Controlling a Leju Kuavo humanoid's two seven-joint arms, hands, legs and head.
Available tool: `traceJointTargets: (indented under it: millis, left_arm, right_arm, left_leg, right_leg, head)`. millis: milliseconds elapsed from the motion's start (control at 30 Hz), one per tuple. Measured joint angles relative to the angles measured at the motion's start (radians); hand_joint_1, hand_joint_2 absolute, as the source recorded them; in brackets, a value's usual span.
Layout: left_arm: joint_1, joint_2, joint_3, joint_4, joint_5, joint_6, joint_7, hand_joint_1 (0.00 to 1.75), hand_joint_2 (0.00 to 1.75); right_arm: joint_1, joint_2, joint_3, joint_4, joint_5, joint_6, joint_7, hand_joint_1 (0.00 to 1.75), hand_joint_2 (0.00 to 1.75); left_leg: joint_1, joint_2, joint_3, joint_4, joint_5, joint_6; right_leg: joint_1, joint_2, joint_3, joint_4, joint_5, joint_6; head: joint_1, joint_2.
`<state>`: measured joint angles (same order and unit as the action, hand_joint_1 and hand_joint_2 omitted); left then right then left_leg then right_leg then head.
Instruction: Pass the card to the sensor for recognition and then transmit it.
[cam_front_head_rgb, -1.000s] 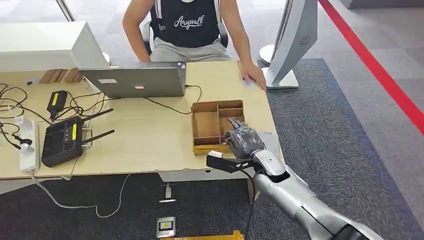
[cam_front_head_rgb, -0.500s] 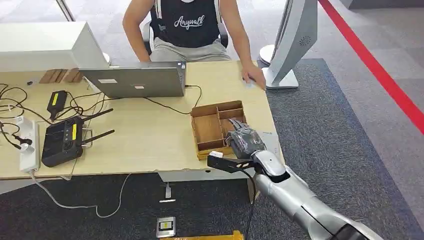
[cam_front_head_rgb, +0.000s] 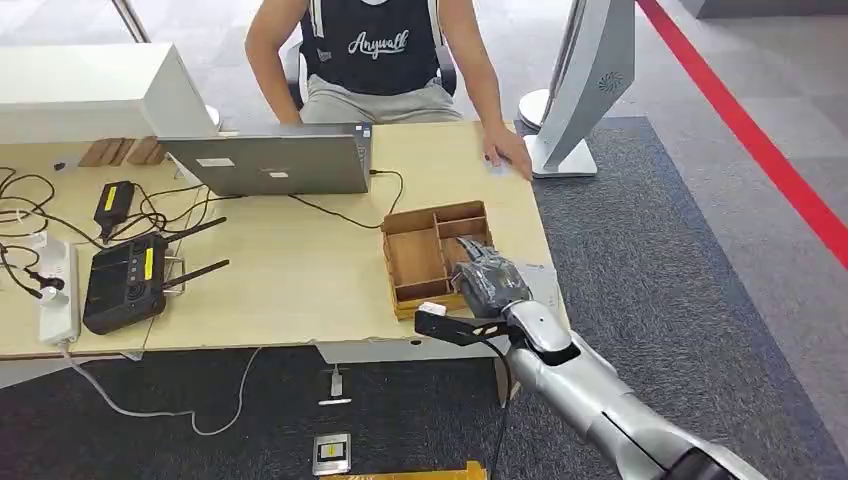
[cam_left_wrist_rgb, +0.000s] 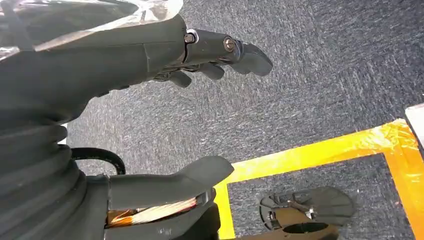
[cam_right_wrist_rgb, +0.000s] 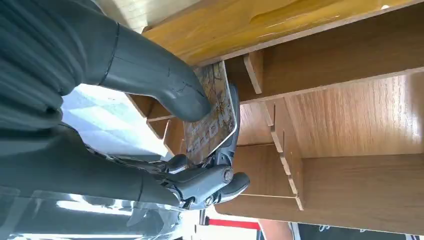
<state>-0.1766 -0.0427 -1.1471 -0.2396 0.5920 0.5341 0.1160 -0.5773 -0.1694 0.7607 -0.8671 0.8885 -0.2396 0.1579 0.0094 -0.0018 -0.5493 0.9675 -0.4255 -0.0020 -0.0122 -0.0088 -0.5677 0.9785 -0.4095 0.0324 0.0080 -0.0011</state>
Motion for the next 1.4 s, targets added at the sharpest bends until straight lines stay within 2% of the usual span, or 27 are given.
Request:
traceJointTargets:
  millis: [233,433,533,567,633,700,733,967,1400]
  left_arm:
    - [0.000,0.000,0.000,0.000,-0.001,0.000,0.000,0.00,1.75]
    - [0.000,0.000,0.003,0.000,-0.004,-0.001,0.000,0.00,1.75]
    - [0.000,0.000,0.004,0.000,-0.019,-0.009,0.002,0.00,1.75]
    - [0.000,0.000,0.004,0.000,-0.022,-0.012,0.002,0.00,1.75]
    - [0.000,0.000,0.004,0.000,-0.026,-0.014,0.003,0.00,1.75]
    - [0.000,0.000,0.005,0.000,-0.025,-0.014,0.003,0.00,1.75]
    - [0.000,0.000,0.005,0.000,-0.025,-0.013,0.003,0.00,1.75]
    - [0.002,0.000,0.012,0.000,-0.018,-0.001,0.002,0.00,1.75]
    - [0.002,-0.001,0.016,0.000,-0.024,0.001,0.000,0.00,1.75]
  right_arm:
    - [0.000,0.005,0.000,0.004,0.008,-0.025,0.000,1.75,1.75]
    - [0.000,0.008,0.000,-0.002,0.034,-0.095,0.004,1.75,1.75]
    - [-0.002,0.003,-0.002,-0.056,0.094,-0.145,0.035,1.75,1.75]
    - [-0.010,-0.003,-0.002,-0.087,0.107,-0.135,0.057,1.75,1.75]
    - [-0.050,-0.019,-0.006,-0.182,0.109,-0.035,0.109,1.75,1.75]
    - [-0.094,-0.027,-0.018,-0.251,0.109,0.039,0.126,1.75,1.75]
    - [-0.108,-0.031,-0.022,-0.284,0.112,0.052,0.121,1.75,1.75]
    - [-0.117,-0.031,-0.028,-0.382,0.136,0.005,0.067,1.75,1.75]
    - [-0.151,-0.031,-0.045,-0.428,0.153,0.006,0.063,1.75,1.75]
  left_leg:
    - [0.000,0.000,0.000,0.000,0.000,0.000]
    - [0.000,0.000,0.000,0.000,0.000,0.000]
    - [0.000,0.000,0.000,0.000,0.000,0.000]
    - [0.000,0.000,-0.001,0.000,0.000,0.000]
    - [-0.001,0.001,-0.001,0.000,0.000,0.000]
    - [0.000,0.002,0.001,0.000,0.000,0.000]
    - [0.000,0.001,0.001,0.000,0.000,0.000]
    - [0.000,0.001,0.000,0.000,0.000,0.000]
    - [0.000,0.001,0.000,0.000,0.000,0.000]
  right_leg:
    - [0.000,0.000,0.000,0.000,0.000,0.000]
    - [0.000,0.000,0.000,0.000,0.000,0.000]
    - [0.000,0.000,0.000,0.001,0.000,0.000]
    - [0.000,0.000,0.000,0.001,0.001,0.000]
    - [-0.001,0.001,-0.002,0.001,0.001,-0.001]
    - [0.000,0.001,-0.001,0.001,0.001,-0.001]
    - [0.000,0.001,-0.001,0.001,0.001,-0.001]
    - [0.000,0.000,-0.001,0.001,0.001,-0.001]
    - [0.000,0.000,-0.001,0.001,0.001,-0.001]
  head:
    - [0.000,0.000]
    - [0.000,0.000]
    - [0.000,0.000]
    - [0.000,0.000]
    - [0.000,0.000]
    - [0.000,0.000]
    - [0.000,0.000]
    - [0.000,0.000]
    - [0.000,0.000]
